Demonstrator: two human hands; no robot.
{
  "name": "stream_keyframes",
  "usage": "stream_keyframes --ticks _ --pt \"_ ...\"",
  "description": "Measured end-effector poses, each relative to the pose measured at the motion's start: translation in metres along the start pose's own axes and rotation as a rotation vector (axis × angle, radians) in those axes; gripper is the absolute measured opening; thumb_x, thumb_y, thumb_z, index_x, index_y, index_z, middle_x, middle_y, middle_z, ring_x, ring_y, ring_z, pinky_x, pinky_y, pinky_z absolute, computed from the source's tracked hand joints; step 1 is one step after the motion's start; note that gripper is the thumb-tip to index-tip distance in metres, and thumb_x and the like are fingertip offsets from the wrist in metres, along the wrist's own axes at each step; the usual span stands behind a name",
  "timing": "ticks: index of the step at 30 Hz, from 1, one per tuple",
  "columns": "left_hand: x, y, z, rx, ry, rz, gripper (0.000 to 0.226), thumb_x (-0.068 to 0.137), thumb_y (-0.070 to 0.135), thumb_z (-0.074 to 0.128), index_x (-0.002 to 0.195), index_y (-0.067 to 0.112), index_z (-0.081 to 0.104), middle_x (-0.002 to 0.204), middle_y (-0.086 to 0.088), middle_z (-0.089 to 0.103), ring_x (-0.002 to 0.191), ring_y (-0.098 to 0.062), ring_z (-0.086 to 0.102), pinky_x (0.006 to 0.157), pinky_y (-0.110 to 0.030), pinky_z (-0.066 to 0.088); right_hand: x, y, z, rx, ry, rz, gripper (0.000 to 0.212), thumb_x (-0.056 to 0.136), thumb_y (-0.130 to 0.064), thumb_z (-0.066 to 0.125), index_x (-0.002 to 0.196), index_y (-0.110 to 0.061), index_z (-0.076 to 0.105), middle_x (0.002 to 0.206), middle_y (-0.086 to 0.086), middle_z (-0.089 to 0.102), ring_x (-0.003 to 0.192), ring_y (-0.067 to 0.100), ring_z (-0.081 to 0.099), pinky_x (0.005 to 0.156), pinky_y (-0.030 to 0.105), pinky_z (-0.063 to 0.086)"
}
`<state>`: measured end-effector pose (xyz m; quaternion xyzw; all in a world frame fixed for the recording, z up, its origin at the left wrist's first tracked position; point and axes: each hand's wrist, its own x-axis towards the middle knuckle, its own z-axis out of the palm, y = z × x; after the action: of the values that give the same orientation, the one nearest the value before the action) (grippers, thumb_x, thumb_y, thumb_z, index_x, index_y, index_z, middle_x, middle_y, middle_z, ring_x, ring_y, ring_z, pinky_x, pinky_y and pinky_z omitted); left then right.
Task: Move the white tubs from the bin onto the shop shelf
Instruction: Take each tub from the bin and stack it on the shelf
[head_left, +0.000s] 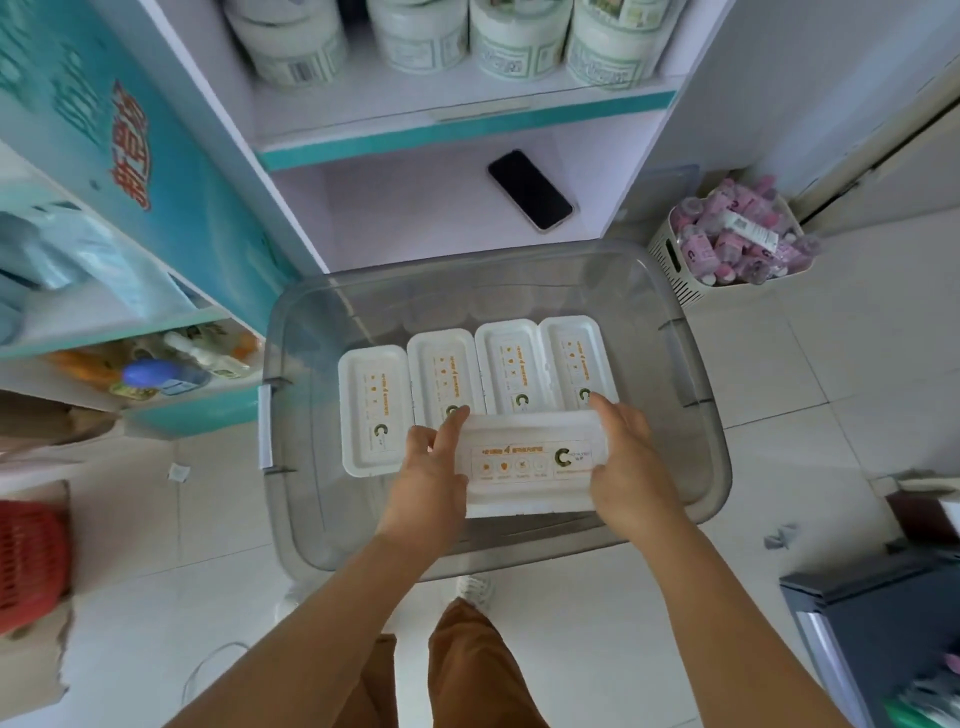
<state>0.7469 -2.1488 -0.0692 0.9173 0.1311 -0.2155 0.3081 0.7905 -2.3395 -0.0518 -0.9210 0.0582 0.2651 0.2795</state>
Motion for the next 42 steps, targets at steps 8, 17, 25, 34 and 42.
stream_keyframes --ticks 8,17,25,34,42 --pt "-0.039 -0.033 -0.092 -0.153 0.294 -0.025 0.055 0.096 0.013 0.048 0.143 0.033 0.029 0.136 0.000 0.044 0.112 -0.017 0.054 0.084 -0.029 0.055 -0.046 -0.095 0.009 0.031 0.192 -0.094 0.071 0.088 0.007 0.050 0.148 -0.020 0.023 0.144 0.002 0.028 0.123 0.022 0.042 0.095 0.032 0.045" --pt "-0.084 -0.118 -0.201 -0.185 0.557 -0.001 0.059 0.089 0.003 0.049 0.143 0.021 0.037 0.132 -0.008 0.048 0.107 -0.027 0.054 0.090 -0.035 0.045 -0.074 -0.226 0.048 0.101 0.317 -0.304 0.057 0.090 0.003 0.046 0.139 -0.025 0.037 0.135 0.001 0.046 0.108 0.017 0.049 0.085 0.031 0.046" --pt "-0.108 -0.216 -0.291 -0.189 0.700 -0.036 0.056 0.093 0.008 0.046 0.144 0.027 0.034 0.127 -0.003 0.049 0.099 -0.021 0.055 0.077 -0.030 0.052 -0.096 -0.343 0.110 0.144 0.381 -0.491 0.047 0.092 -0.001 0.050 0.133 -0.022 0.043 0.132 0.000 0.048 0.117 0.019 0.052 0.080 0.032 0.058" --pt "-0.108 -0.279 -0.372 -0.214 0.769 -0.031 0.056 0.094 0.009 0.047 0.145 0.026 0.032 0.135 -0.003 0.044 0.112 -0.023 0.054 0.090 -0.038 0.053 -0.089 -0.446 0.147 0.132 0.416 -0.596 0.050 0.091 0.002 0.044 0.135 -0.022 0.045 0.137 0.001 0.049 0.118 0.024 0.050 0.097 0.040 0.046" --pt "-0.064 -0.300 -0.433 -0.185 0.881 0.033 0.054 0.094 0.009 0.046 0.144 0.024 0.034 0.130 -0.006 0.048 0.102 -0.025 0.055 0.086 -0.039 0.051 -0.048 -0.511 0.152 0.208 0.522 -0.732 0.049 0.089 0.005 0.045 0.133 -0.016 0.048 0.137 0.002 0.050 0.117 0.025 0.052 0.098 0.036 0.043"
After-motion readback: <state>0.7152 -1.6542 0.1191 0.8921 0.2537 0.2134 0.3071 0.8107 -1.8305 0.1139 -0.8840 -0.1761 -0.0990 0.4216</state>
